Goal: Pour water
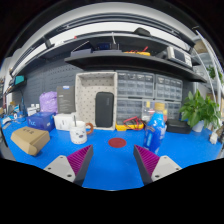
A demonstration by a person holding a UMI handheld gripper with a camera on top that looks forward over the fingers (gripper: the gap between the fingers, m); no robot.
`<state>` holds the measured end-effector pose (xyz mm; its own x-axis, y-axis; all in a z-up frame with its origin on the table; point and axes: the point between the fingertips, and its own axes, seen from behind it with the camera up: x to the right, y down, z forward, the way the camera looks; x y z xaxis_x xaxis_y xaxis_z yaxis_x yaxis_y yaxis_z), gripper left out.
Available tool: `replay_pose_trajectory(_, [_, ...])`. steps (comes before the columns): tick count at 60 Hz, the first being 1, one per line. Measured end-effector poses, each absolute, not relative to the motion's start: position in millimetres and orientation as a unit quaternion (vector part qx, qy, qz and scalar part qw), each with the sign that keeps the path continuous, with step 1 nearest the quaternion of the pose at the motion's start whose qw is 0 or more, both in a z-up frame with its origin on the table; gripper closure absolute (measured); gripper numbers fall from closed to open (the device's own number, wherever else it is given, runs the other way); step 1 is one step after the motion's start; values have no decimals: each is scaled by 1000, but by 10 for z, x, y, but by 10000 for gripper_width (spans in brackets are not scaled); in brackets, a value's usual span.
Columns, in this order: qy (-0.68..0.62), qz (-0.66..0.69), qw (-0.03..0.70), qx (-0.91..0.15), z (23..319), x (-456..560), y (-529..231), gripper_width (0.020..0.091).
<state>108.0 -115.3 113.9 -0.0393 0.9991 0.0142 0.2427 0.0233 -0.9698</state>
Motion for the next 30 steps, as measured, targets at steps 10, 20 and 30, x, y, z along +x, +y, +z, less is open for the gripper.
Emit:
replay_pose_trajectory(10, [-556, 407, 469, -553, 993, 1240, -591, 269])
replay_pose_trajectory(20, [-523, 399, 500, -563, 926, 1076, -145, 270])
replay_pose_trajectory(30, [-514, 423, 497, -556, 1044, 659, 58, 268])
